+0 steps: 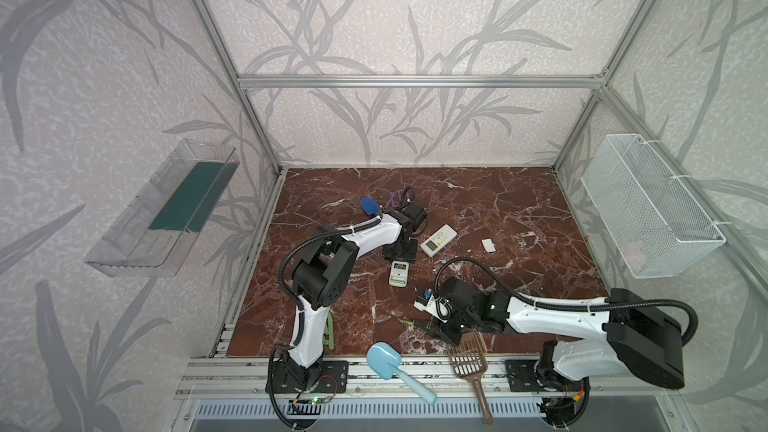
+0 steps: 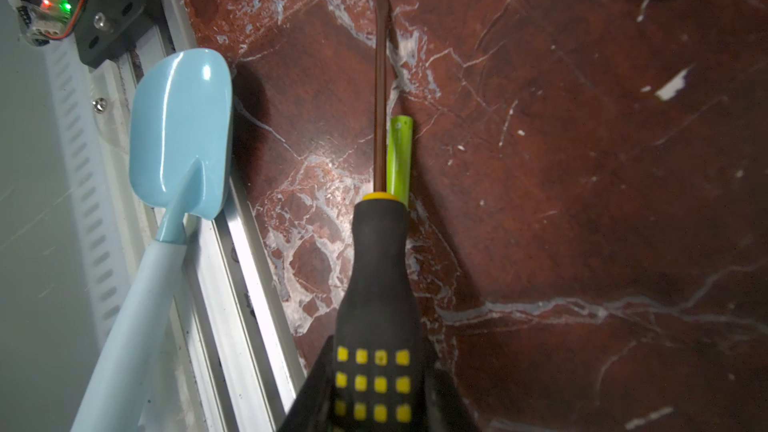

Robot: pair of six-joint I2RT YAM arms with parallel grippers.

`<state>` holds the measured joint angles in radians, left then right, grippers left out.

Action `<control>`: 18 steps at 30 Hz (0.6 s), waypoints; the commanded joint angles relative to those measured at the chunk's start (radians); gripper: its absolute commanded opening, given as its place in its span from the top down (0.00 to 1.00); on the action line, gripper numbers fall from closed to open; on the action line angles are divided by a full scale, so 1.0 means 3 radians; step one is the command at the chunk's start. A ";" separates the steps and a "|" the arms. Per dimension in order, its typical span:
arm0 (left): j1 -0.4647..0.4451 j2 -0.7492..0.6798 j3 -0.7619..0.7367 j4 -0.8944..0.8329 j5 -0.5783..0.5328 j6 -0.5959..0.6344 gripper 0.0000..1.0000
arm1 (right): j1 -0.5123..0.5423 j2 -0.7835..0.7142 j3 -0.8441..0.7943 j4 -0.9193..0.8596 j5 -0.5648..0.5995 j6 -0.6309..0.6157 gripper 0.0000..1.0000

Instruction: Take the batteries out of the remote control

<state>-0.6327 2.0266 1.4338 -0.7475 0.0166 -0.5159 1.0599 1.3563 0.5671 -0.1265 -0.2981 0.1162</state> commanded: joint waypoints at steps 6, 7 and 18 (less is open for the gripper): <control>0.0047 0.0132 -0.0013 -0.0152 -0.0209 0.0022 0.57 | -0.0061 -0.0222 0.0208 -0.0298 0.0184 0.0054 1.00; 0.0046 0.0135 -0.0007 -0.0152 -0.0210 0.0022 0.57 | -0.0066 -0.0253 0.0219 -0.0322 0.0203 0.0062 1.00; 0.0070 0.0148 0.0040 -0.0165 -0.0234 0.0048 0.56 | -0.0189 -0.0529 0.0380 -0.0797 0.0392 0.0275 1.00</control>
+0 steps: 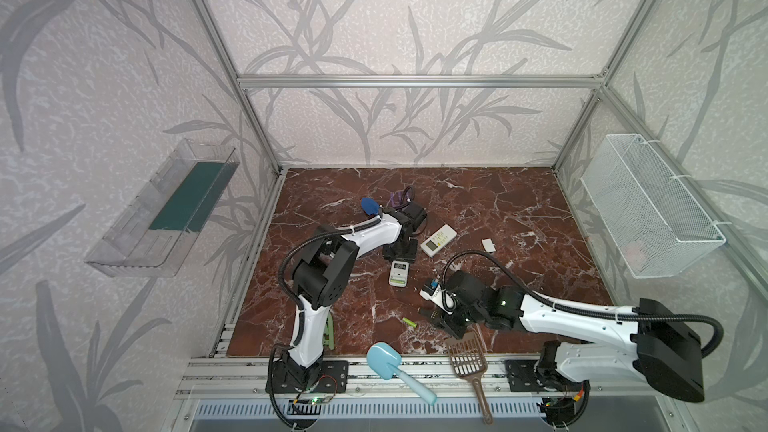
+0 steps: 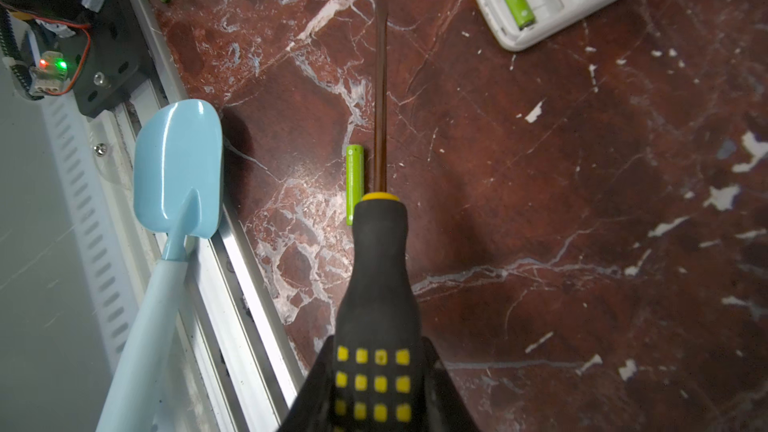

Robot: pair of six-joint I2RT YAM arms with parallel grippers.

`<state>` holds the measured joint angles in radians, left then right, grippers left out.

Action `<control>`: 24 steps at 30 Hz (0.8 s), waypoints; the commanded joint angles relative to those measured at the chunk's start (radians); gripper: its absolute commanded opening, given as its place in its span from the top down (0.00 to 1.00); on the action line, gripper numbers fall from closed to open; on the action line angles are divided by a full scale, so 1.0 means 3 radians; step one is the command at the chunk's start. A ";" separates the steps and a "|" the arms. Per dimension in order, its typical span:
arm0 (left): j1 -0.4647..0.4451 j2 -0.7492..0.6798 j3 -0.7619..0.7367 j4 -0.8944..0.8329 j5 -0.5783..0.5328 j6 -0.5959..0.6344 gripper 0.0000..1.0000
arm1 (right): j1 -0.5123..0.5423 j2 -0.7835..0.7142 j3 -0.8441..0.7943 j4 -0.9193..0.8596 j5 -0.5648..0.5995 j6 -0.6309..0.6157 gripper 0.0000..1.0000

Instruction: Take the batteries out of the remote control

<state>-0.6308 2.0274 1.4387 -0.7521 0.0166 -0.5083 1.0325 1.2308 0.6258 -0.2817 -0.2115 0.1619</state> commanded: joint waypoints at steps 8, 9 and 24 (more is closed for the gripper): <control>0.0059 0.0110 -0.0013 -0.0046 -0.0250 -0.0005 0.58 | -0.0447 -0.0090 0.0690 -0.1083 0.0035 0.0222 1.00; 0.0057 0.0099 -0.0024 -0.0015 -0.0240 0.0009 0.58 | -0.0492 -0.0075 0.0737 -0.1128 0.0024 0.0215 1.00; 0.0047 0.0133 0.0048 0.0066 -0.0211 0.0345 0.23 | -0.0785 0.0181 0.0916 -0.1358 0.0030 -0.0069 1.00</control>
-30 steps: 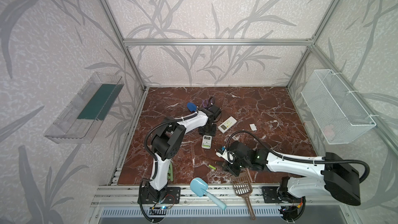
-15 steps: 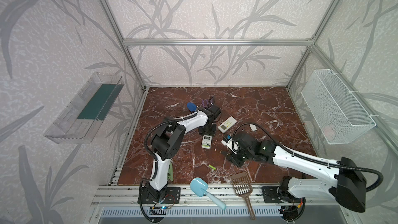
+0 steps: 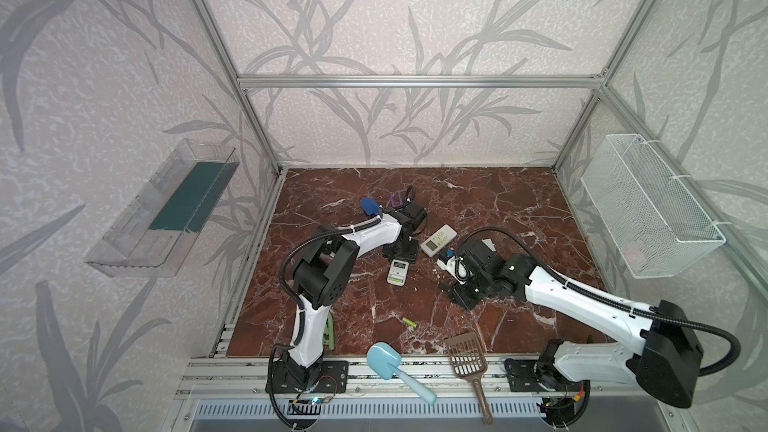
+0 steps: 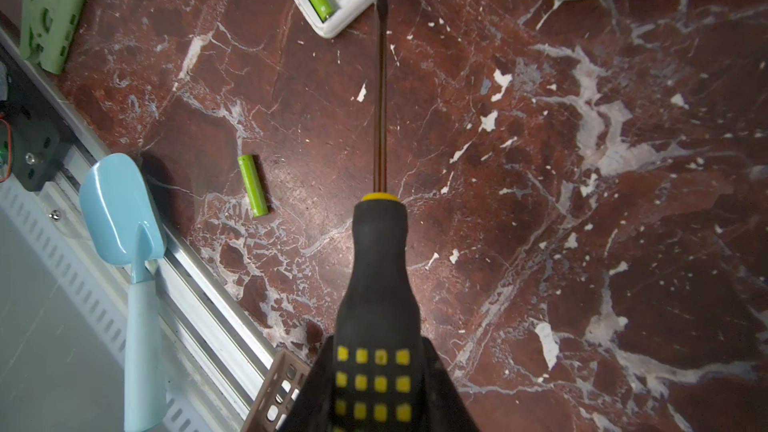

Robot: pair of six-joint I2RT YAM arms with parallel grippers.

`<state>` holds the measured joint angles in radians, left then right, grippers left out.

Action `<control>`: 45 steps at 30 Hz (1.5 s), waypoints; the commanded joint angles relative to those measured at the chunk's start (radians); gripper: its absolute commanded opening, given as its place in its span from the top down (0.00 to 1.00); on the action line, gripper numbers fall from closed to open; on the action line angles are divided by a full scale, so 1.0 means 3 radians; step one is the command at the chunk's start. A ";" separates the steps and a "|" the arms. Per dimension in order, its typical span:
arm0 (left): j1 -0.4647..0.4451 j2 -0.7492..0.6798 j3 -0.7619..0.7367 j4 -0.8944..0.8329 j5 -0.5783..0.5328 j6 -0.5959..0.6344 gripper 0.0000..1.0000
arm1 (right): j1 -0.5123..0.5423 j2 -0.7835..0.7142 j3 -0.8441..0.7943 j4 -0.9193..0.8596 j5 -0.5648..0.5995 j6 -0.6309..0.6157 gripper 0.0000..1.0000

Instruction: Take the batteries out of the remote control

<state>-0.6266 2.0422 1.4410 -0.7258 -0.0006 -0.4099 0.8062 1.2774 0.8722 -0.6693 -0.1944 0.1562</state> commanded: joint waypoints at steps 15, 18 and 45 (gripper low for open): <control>0.0136 -0.0006 0.0340 -0.0080 -0.0222 0.0052 0.06 | 0.0038 0.0273 0.0207 0.0326 -0.0451 -0.0151 1.00; 0.0165 -0.0079 0.0395 -0.0101 -0.0281 0.0058 0.06 | 0.0110 0.0384 0.0314 0.0364 -0.0416 -0.0115 1.00; 0.0603 -0.0704 -0.0012 -0.0062 -0.0501 0.0035 0.01 | 0.0607 0.1269 0.1072 -0.0314 0.0314 0.0109 1.00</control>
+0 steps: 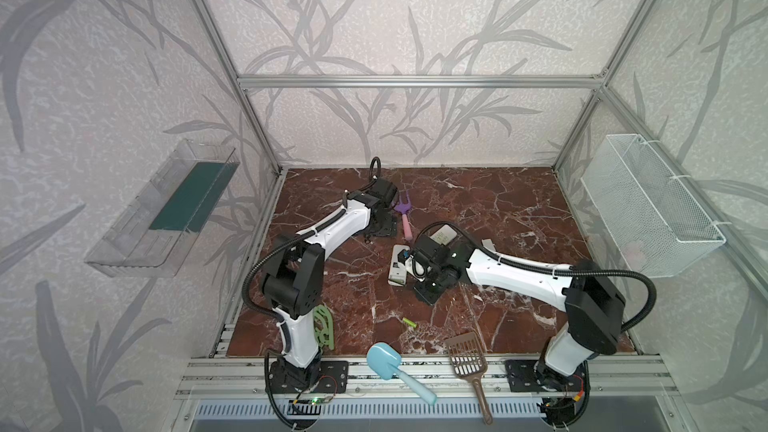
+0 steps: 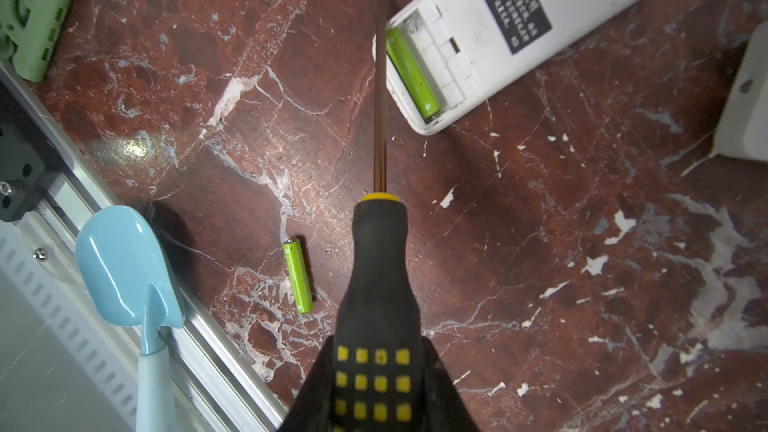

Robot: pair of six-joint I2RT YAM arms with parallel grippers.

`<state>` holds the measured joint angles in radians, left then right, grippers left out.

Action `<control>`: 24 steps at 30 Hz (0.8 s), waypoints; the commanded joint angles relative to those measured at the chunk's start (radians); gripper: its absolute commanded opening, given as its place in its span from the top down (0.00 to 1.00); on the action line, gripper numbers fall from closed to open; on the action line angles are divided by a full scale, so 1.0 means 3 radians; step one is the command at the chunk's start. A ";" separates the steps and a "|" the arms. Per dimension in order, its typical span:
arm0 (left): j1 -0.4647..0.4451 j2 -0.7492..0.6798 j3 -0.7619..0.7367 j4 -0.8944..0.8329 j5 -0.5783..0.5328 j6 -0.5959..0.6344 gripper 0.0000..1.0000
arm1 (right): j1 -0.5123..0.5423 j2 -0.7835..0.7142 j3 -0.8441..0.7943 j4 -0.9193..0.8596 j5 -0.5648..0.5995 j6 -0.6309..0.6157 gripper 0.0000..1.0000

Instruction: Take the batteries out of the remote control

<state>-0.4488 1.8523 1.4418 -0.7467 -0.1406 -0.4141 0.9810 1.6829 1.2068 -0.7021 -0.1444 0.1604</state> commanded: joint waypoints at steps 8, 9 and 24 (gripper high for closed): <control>0.0004 -0.0009 0.0036 0.0017 0.0085 0.0466 0.01 | 0.0025 -0.0374 -0.0271 -0.0355 0.0424 0.0205 1.00; 0.0001 0.0010 0.0054 -0.0003 0.0101 0.0495 0.01 | 0.0026 -0.0408 -0.0288 -0.0347 0.0435 0.0207 1.00; -0.0094 0.0399 0.0046 0.0068 0.0264 0.0438 0.10 | -0.0250 -0.0477 -0.0382 -0.0127 0.0419 0.0124 1.00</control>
<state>-0.4717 1.9461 1.4448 -0.7311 -0.0689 -0.2802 0.9318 1.5650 1.1011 -0.7673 -0.0097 0.2089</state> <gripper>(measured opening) 0.902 0.279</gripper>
